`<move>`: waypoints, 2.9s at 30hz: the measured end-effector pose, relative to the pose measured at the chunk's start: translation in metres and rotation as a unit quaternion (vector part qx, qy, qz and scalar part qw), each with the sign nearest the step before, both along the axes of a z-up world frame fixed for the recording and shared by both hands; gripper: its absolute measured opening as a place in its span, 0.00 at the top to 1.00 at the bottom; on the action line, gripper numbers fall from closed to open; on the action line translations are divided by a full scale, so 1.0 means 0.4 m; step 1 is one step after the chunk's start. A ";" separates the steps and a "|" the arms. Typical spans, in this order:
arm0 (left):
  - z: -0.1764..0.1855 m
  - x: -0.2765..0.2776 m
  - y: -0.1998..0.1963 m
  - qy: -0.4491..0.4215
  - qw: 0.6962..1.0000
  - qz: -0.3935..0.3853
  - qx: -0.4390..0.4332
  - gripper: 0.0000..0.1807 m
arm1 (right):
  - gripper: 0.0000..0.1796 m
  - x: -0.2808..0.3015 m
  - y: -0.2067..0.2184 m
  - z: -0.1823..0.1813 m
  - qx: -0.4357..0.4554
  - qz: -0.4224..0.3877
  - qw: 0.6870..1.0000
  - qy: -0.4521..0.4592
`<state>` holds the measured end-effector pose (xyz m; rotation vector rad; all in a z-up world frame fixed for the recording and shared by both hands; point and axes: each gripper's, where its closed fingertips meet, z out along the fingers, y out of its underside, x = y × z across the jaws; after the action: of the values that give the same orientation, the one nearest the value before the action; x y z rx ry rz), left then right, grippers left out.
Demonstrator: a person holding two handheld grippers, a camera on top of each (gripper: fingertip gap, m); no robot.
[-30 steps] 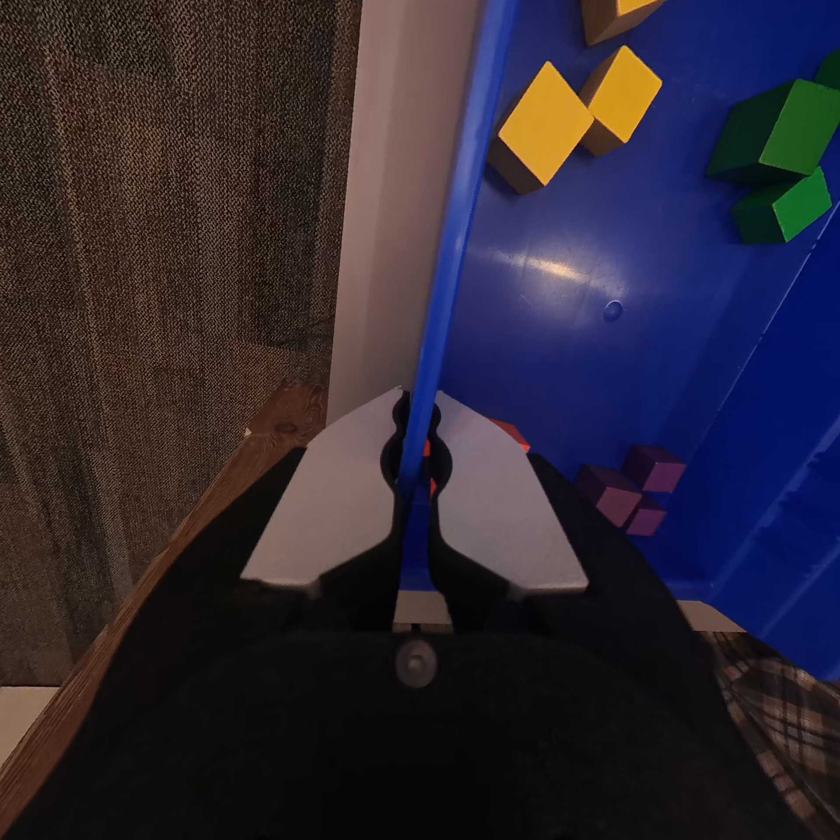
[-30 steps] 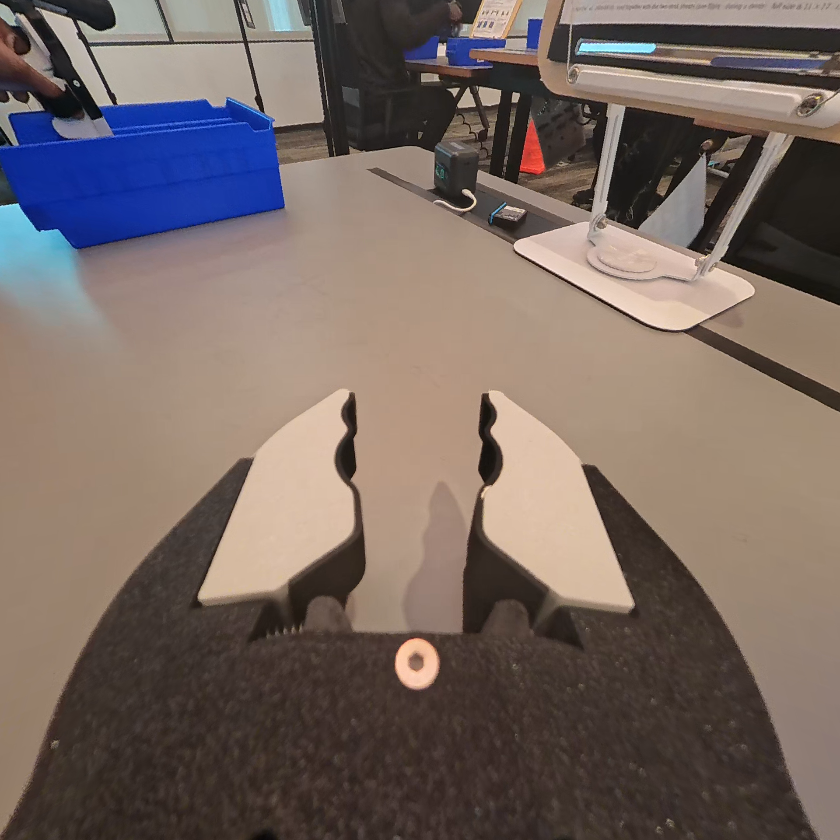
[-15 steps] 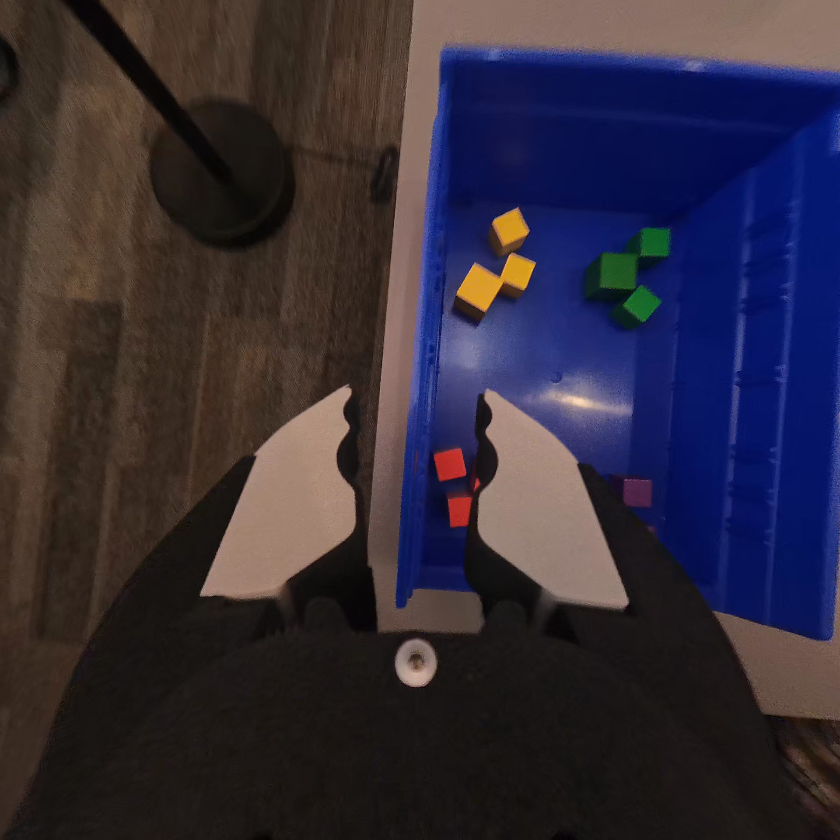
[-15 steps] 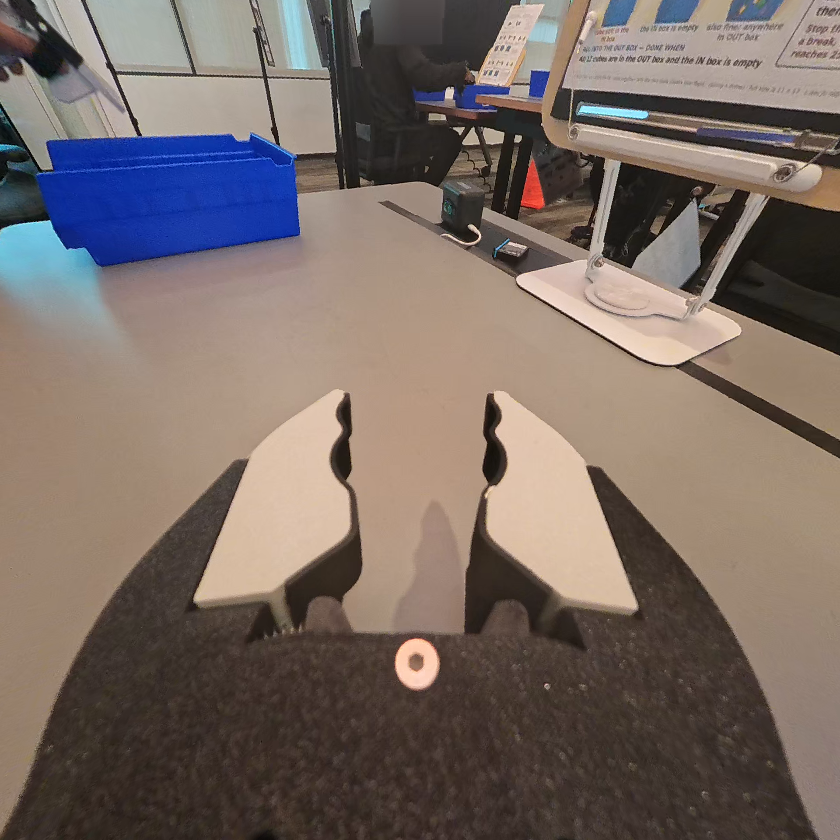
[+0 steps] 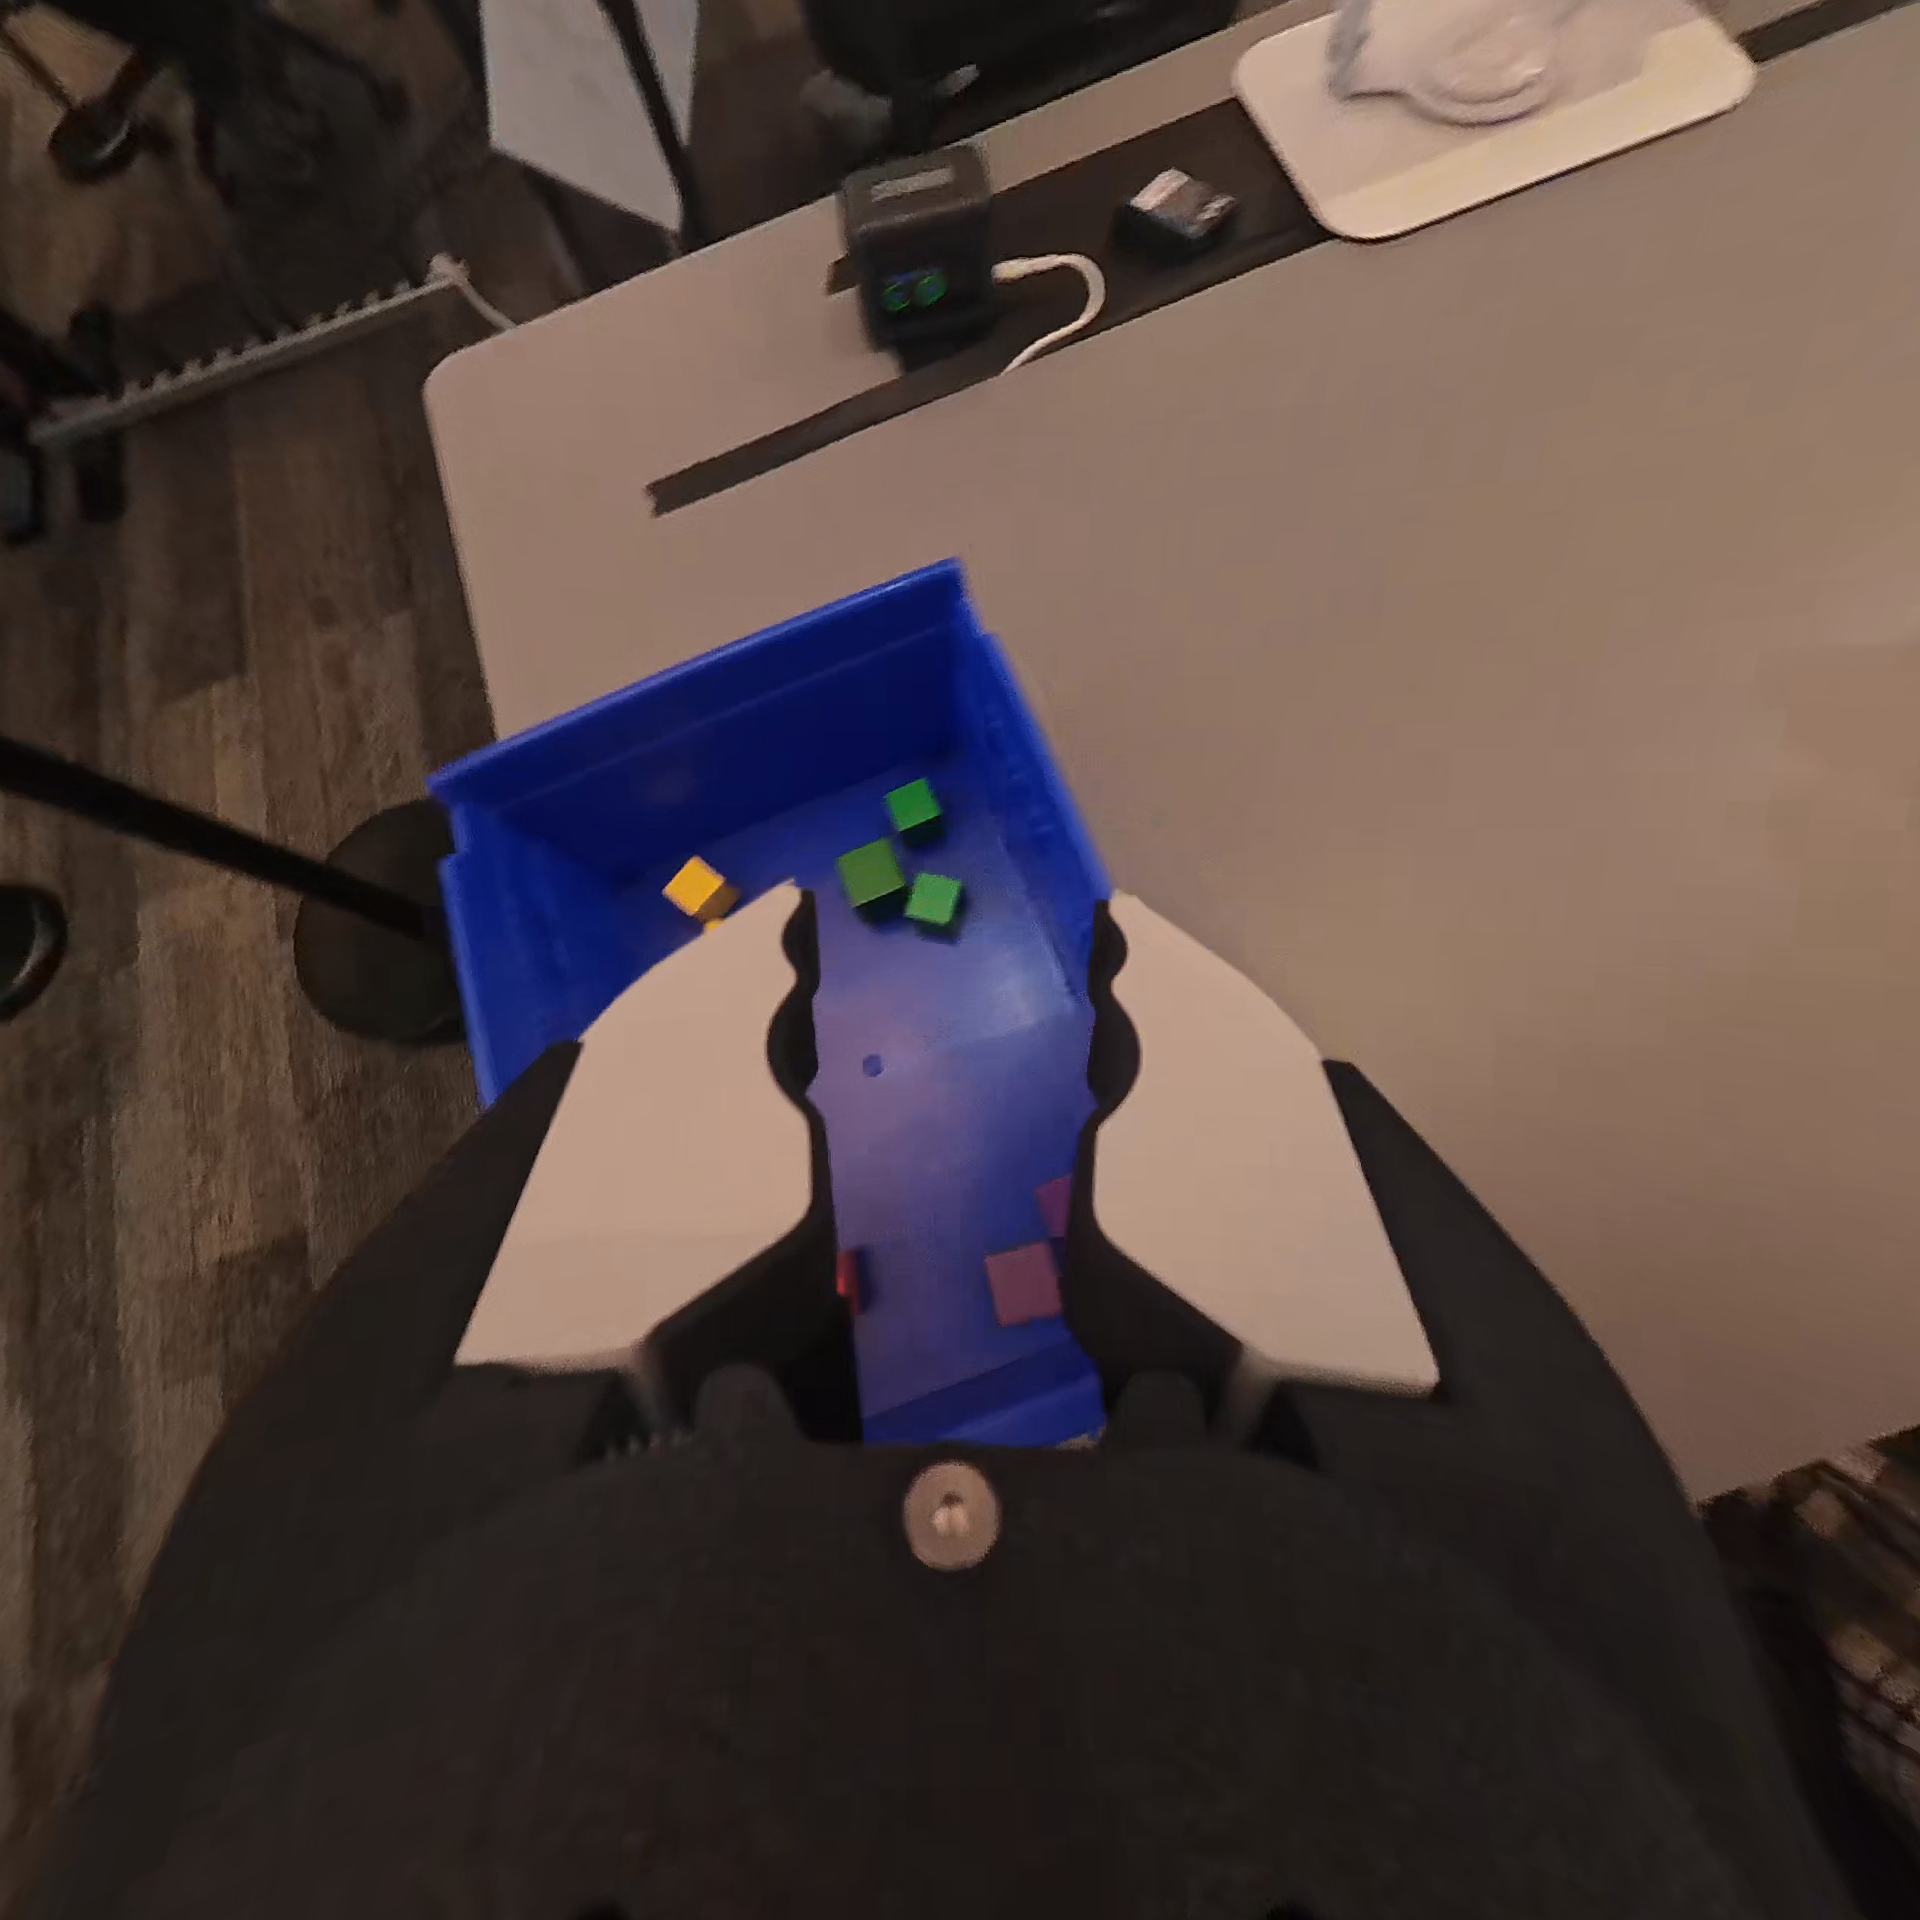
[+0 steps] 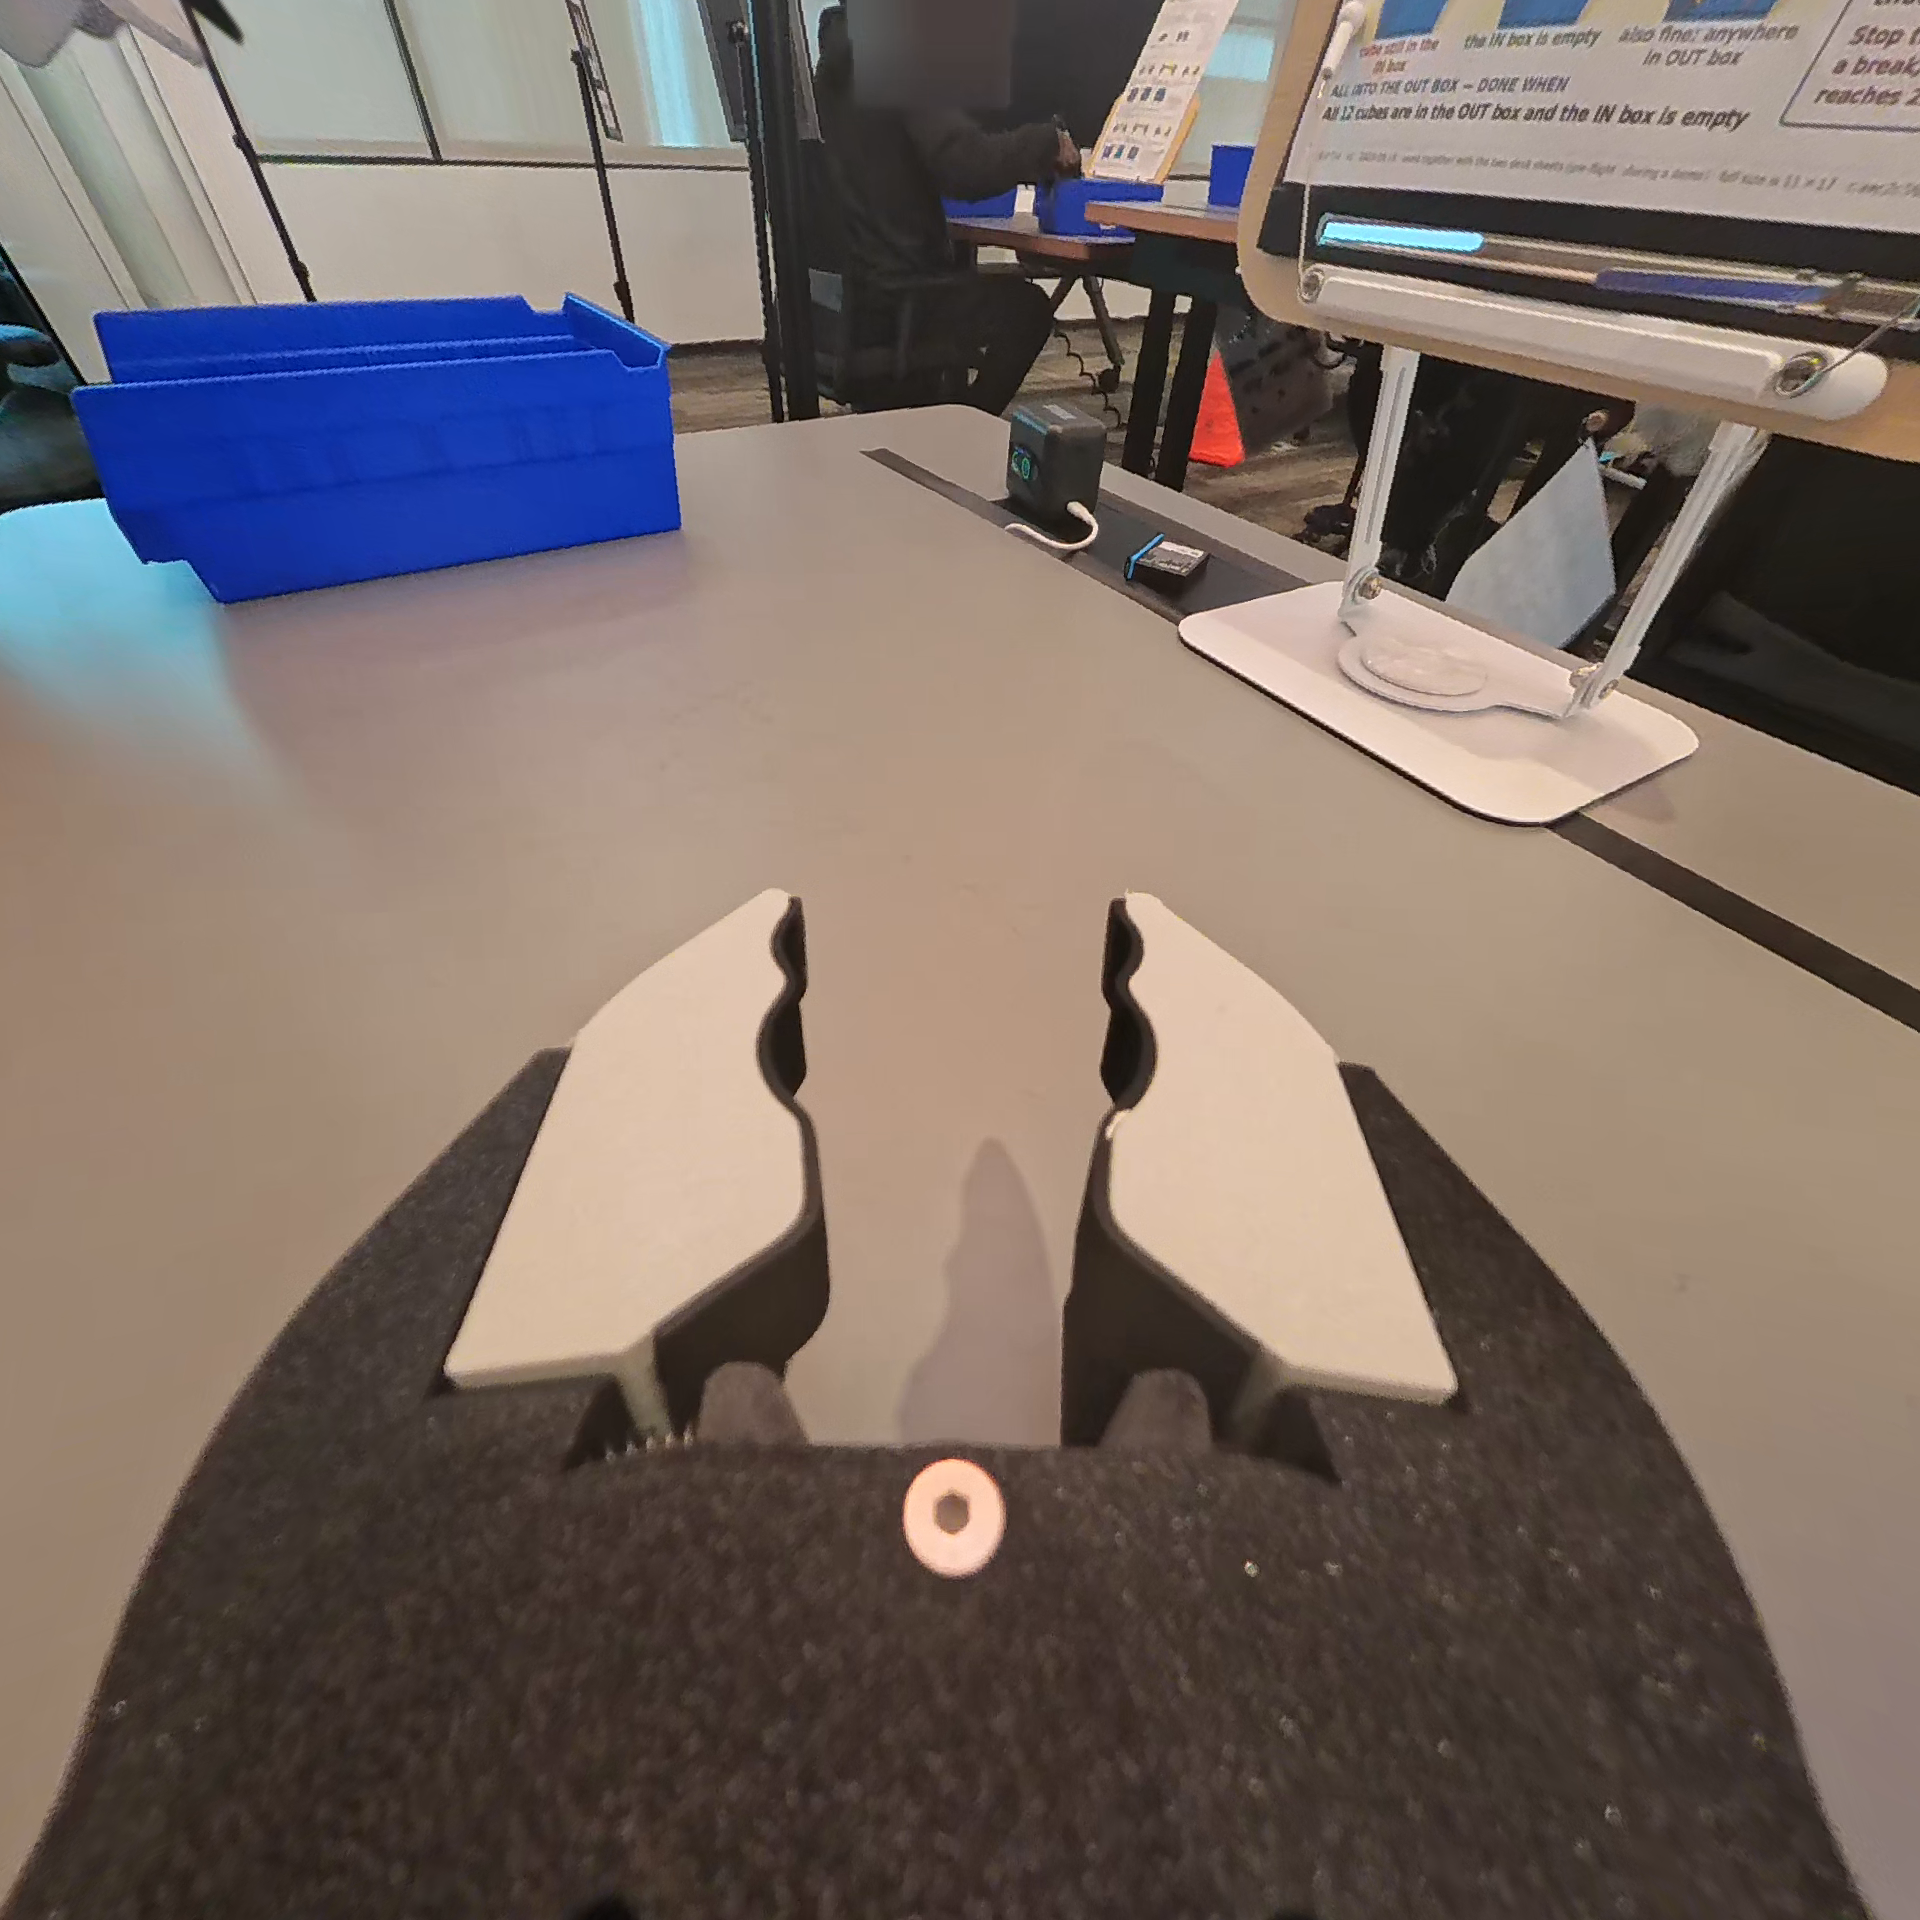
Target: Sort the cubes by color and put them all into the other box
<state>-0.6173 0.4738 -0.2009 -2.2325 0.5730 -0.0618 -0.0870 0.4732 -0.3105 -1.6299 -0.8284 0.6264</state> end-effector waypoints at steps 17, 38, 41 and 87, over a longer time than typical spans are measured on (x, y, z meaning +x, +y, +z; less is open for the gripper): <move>-0.203 -0.042 0.075 0.127 0.961 -0.242 -0.038 0.66 | 0.69 -0.052 -0.058 0.028 0.008 0.015 1.000 -0.004; -0.426 -0.108 0.204 0.296 0.868 -0.360 -0.169 0.68 | 0.69 -0.167 -0.166 0.038 -0.015 0.046 0.997 -0.061; -0.443 -0.106 0.214 0.306 0.861 -0.365 -0.179 0.68 | 0.69 -0.165 -0.165 0.037 -0.018 0.045 0.997 -0.057; -0.503 -0.124 0.238 0.310 0.862 -0.340 -0.211 0.84 | 0.70 -0.152 -0.160 0.015 -0.047 0.046 0.998 -0.012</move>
<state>-0.6667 0.5690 -0.4020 -2.3254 1.8415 0.2002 -0.1478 0.4091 -0.3044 -1.6936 -0.9070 0.7212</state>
